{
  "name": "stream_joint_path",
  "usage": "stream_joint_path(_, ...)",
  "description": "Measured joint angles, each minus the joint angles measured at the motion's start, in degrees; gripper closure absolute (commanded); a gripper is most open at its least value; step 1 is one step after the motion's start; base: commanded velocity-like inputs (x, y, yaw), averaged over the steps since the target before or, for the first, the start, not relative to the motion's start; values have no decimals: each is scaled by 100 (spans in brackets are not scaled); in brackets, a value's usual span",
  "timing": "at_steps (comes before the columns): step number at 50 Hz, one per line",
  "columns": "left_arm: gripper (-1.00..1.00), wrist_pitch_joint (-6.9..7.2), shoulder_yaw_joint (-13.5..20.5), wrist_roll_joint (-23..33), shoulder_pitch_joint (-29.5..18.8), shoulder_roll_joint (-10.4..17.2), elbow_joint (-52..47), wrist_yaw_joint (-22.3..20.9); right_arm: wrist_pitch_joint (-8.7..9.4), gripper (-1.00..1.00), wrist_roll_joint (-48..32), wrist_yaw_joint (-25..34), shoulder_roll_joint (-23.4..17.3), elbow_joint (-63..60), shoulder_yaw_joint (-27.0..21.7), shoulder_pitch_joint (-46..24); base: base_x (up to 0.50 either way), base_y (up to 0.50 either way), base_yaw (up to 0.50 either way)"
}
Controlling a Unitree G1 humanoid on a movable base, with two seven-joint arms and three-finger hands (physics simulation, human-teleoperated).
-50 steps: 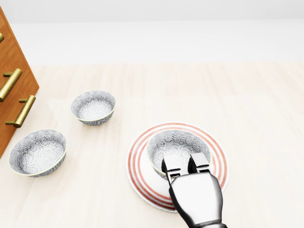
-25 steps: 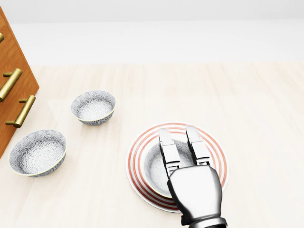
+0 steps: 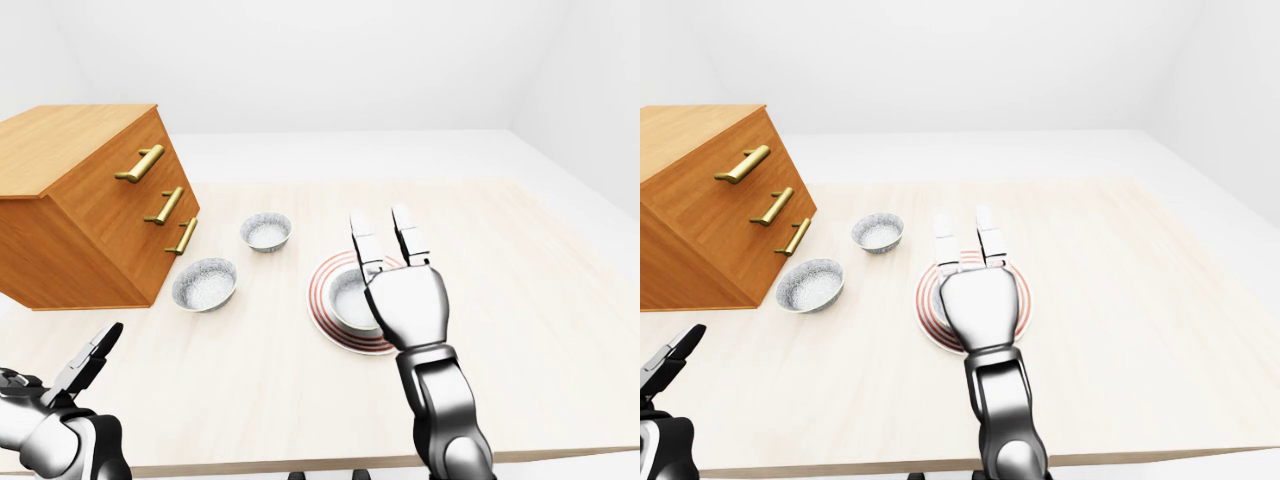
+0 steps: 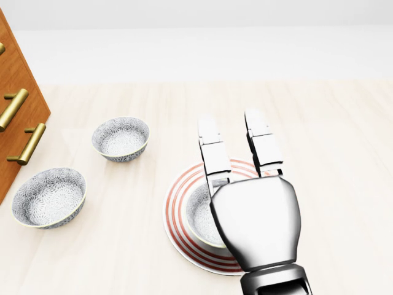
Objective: Put the bowl at the front on the plate.
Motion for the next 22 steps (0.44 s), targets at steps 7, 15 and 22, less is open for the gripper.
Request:
stream_joint_path(7,-100,0,9,16,3,-4,-5,0,0,-100,-557,684,216,-734,52,-400,0,0,0)
stream_joint_path(15,-100,0,21,41,5,-4,10,0,-181,-100,-861,1640,991,-1730,-591,-1218,0,0,0)
stream_joint_path(22,-100,0,7,77,-8,6,39,0,-445,-100,-992,2682,1371,-2276,-1292,-2435,0,0,0)
